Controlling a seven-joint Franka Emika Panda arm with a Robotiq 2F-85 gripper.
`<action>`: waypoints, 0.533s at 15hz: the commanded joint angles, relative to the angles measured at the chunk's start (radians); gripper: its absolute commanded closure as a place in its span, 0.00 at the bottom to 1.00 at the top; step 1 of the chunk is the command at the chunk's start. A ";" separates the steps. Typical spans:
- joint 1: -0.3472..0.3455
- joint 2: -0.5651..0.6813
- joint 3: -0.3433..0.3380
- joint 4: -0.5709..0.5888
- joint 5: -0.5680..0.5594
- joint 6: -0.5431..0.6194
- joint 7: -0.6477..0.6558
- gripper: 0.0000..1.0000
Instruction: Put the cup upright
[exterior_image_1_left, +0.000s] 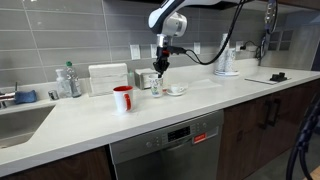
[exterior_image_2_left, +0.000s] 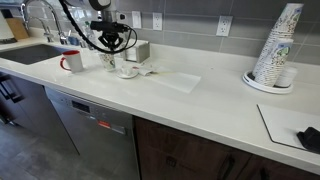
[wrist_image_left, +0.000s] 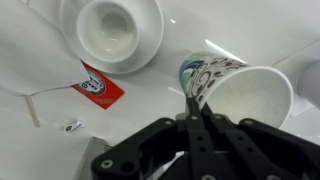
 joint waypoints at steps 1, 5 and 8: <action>0.007 0.053 -0.004 0.078 -0.026 -0.052 0.007 0.71; -0.014 0.028 0.018 0.069 0.001 -0.066 -0.049 0.42; -0.035 -0.030 0.025 0.005 0.020 -0.042 -0.085 0.19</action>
